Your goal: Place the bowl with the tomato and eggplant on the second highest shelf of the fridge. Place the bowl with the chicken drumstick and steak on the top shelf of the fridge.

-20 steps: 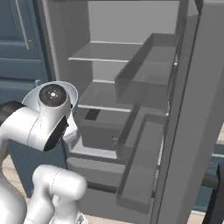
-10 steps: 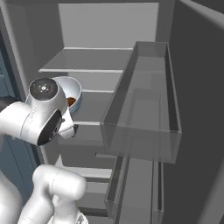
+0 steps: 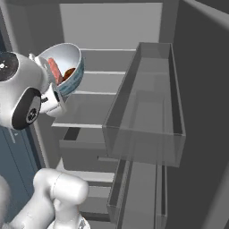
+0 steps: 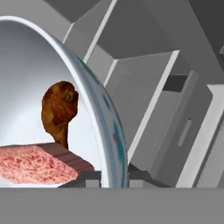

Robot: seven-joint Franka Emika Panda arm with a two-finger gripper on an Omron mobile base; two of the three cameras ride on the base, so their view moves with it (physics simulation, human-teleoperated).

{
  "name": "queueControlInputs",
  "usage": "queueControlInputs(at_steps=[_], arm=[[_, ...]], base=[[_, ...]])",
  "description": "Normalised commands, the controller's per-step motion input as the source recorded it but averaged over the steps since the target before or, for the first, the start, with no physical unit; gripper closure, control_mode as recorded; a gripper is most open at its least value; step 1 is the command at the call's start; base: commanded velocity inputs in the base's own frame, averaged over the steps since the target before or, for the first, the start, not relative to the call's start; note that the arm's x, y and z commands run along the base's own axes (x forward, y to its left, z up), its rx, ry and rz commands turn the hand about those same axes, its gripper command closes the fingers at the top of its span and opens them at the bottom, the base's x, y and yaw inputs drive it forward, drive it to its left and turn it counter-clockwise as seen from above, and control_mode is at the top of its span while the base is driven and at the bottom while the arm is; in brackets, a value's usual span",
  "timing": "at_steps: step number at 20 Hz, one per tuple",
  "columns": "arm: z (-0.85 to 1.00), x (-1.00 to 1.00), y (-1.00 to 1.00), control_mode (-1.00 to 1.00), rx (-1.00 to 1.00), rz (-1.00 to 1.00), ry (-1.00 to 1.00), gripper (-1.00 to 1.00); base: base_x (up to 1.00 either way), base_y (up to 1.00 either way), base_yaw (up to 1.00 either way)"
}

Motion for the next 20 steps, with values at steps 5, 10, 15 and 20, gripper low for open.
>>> queueControlInputs(at_steps=[5, 10, 15, 20], arm=[[0.53, 0.79, -0.26, -1.0, 0.0, -0.07, -0.01, 1.0], [0.31, 0.97, -0.5, -1.0, 0.12, -0.01, 0.01, 1.0], [-0.08, 0.61, -0.19, -1.0, 0.12, 0.0, 0.01, 1.0], [-0.15, 0.88, 0.0, -1.0, 0.0, -0.02, 0.0, 1.0]], base=[[0.0, 0.0, 0.0], [0.0, 0.0, 0.0], [0.0, 0.0, 0.0], [0.0, 0.0, 0.0]])
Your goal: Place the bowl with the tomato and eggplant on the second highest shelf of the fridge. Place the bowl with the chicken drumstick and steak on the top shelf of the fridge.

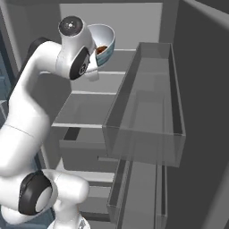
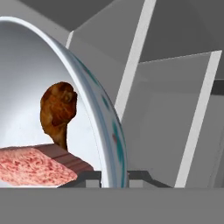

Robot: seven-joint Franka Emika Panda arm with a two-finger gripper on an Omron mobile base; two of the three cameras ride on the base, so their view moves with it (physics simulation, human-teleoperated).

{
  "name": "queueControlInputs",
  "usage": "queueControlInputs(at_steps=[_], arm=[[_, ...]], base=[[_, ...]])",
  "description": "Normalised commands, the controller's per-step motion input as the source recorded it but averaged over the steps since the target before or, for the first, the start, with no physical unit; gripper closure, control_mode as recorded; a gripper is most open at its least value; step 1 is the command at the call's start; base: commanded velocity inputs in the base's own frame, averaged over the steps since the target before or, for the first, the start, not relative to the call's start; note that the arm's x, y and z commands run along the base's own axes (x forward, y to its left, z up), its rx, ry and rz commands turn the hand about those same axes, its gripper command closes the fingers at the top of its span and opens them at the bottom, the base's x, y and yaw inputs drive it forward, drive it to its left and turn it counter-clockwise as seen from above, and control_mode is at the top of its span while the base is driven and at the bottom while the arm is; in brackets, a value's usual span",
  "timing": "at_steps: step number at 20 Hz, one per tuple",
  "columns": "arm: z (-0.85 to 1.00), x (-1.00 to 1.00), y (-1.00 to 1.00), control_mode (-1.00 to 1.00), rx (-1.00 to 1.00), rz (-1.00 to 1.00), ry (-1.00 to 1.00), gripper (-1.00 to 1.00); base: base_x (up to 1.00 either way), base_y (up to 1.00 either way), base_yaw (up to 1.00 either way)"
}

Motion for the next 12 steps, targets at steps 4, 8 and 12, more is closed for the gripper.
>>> queueControlInputs(at_steps=[4, 8, 12], arm=[[-0.27, 1.0, 0.01, -1.0, 0.0, -0.03, 0.0, 1.0], [-0.33, 0.94, 0.0, -1.0, 0.07, -0.04, 0.0, 1.0], [-0.16, 0.77, 0.0, -1.0, 0.07, -0.02, 0.0, 1.0]], base=[[0.0, 0.0, 0.0], [0.0, 0.0, 0.0], [0.0, 0.0, 0.0]])
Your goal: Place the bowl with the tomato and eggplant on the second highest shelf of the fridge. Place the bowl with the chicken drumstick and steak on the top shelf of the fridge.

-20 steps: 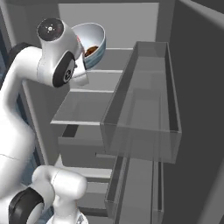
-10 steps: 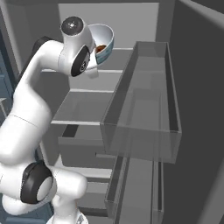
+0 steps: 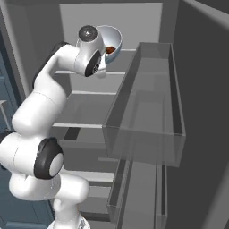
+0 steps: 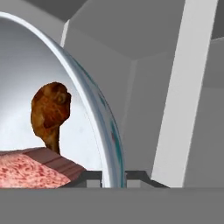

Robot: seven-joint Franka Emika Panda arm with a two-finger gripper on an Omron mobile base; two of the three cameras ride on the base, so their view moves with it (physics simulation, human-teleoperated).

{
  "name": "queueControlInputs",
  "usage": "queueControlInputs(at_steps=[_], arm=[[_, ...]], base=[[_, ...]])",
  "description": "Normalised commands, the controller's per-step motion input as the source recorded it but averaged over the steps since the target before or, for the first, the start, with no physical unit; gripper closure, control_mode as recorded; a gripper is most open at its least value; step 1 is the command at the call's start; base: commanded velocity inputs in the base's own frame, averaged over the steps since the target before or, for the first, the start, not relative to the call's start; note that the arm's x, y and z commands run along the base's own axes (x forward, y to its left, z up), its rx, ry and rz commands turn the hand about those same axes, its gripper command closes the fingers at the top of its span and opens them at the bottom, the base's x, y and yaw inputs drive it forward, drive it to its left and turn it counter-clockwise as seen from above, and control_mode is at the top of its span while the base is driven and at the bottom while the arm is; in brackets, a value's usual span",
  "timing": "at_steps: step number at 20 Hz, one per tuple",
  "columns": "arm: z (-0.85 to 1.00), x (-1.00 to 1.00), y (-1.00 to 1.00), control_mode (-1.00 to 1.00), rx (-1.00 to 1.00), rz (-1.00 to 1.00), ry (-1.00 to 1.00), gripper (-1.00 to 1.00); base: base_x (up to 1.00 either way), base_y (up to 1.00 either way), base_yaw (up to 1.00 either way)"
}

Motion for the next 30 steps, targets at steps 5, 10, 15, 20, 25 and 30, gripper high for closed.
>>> queueControlInputs(at_steps=[5, 10, 15, 20, 25, 30], arm=[[-0.09, 0.71, 0.0, -1.0, 0.01, -0.01, 0.0, 1.0], [0.0, 0.09, 0.11, -1.0, -0.01, -0.07, -0.01, -1.0], [0.18, -0.82, 0.28, -1.0, -0.1, -0.12, -0.35, -1.0], [0.57, -0.96, 0.25, -1.0, -0.03, -0.17, -0.26, -1.0], [0.24, -1.0, 0.02, -1.0, 0.08, -0.18, 0.01, -1.0], [0.08, -1.0, 0.0, -1.0, 0.13, -0.1, 0.27, -1.0]], base=[[0.0, 0.0, 0.0], [0.0, 0.0, 0.0], [0.0, 0.0, 0.0], [0.0, 0.0, 0.0], [0.0, 0.0, 0.0], [0.0, 0.0, 0.0]])
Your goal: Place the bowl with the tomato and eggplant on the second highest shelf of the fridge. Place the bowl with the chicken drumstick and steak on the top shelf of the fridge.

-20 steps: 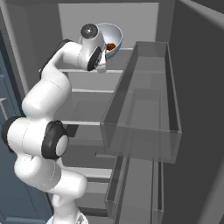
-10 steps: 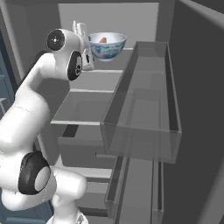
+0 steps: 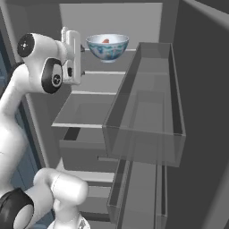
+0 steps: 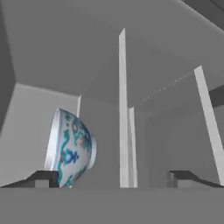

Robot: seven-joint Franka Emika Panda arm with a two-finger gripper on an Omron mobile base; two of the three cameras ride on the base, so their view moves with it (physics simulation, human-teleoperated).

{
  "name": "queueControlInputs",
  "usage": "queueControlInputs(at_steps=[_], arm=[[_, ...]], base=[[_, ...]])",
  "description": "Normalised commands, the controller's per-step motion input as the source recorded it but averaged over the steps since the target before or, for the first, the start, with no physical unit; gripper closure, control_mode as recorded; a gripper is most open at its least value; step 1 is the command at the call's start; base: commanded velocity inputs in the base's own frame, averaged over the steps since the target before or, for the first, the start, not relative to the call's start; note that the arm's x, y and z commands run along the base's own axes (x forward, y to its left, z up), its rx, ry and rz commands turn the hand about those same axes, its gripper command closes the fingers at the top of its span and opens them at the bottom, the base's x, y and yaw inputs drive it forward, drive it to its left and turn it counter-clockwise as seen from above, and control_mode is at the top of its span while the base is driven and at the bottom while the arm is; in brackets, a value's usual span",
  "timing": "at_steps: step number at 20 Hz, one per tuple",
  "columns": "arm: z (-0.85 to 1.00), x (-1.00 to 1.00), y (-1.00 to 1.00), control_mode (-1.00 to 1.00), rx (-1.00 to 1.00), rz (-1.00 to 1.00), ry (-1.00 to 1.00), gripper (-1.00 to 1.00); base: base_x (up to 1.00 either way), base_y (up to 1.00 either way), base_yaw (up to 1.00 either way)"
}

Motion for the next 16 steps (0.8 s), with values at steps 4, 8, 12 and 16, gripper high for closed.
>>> queueControlInputs(at_steps=[4, 8, 12, 16], arm=[[-0.45, -1.0, 0.01, -1.0, 0.03, -0.02, 0.47, -1.0], [-0.98, -1.0, 0.0, -1.0, 0.0, 0.0, 0.45, -1.0], [-1.0, -0.49, -0.01, -1.0, -0.01, 0.0, 0.29, -1.0], [-0.43, -0.13, 0.0, -1.0, -0.06, 0.02, -0.03, -1.0]], base=[[0.0, 0.0, 0.0], [0.0, 0.0, 0.0], [0.0, 0.0, 0.0], [0.0, 0.0, 0.0]])
